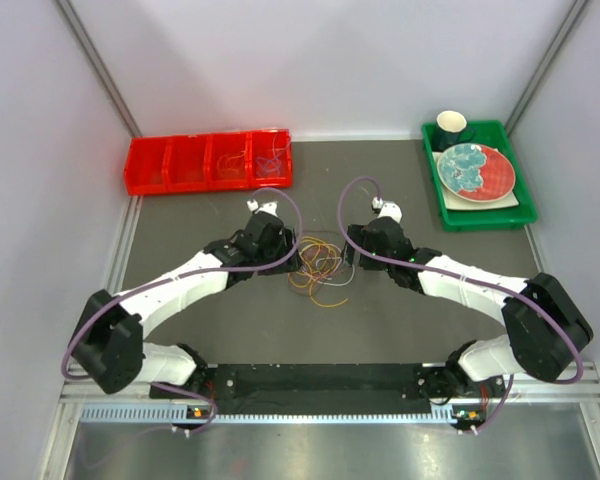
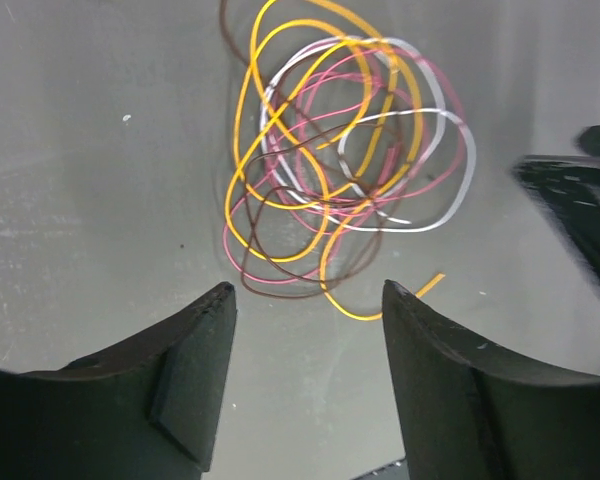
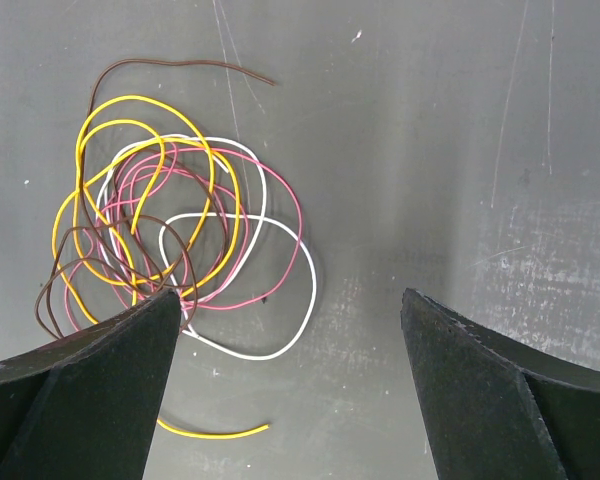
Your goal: Untangle the cables
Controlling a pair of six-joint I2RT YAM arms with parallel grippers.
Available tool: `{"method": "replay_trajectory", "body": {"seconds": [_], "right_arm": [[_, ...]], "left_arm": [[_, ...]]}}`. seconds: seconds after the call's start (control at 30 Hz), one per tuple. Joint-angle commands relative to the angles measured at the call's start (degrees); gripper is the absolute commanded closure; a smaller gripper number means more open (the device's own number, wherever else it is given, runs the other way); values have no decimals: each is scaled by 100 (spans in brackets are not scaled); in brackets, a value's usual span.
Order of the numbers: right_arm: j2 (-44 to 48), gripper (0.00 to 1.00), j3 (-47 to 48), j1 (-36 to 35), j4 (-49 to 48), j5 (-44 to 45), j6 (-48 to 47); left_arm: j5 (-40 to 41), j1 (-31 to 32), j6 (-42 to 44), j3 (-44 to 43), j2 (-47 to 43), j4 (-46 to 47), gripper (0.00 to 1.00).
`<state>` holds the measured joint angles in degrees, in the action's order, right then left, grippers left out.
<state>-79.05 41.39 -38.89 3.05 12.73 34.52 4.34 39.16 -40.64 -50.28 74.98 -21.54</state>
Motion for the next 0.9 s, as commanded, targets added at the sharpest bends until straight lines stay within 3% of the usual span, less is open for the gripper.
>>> {"method": "replay_trajectory", "body": {"seconds": [0.0,0.37,0.7,0.87], "right_arm": [[117,10,230,-83,-68,19,-16],[91,10,247,-83,-68,19,-16],[56,10,273,-83,-50,10,-25],[56,10,273,-83,-41,10,-25]], "left_arm": [[67,22,-67,89,341,457,37],[102,22,-190,370,1027,739,45],[-30,22,-225,423,1361,1002,61],[-38,22,-242,423,1326,1012,95]]}}
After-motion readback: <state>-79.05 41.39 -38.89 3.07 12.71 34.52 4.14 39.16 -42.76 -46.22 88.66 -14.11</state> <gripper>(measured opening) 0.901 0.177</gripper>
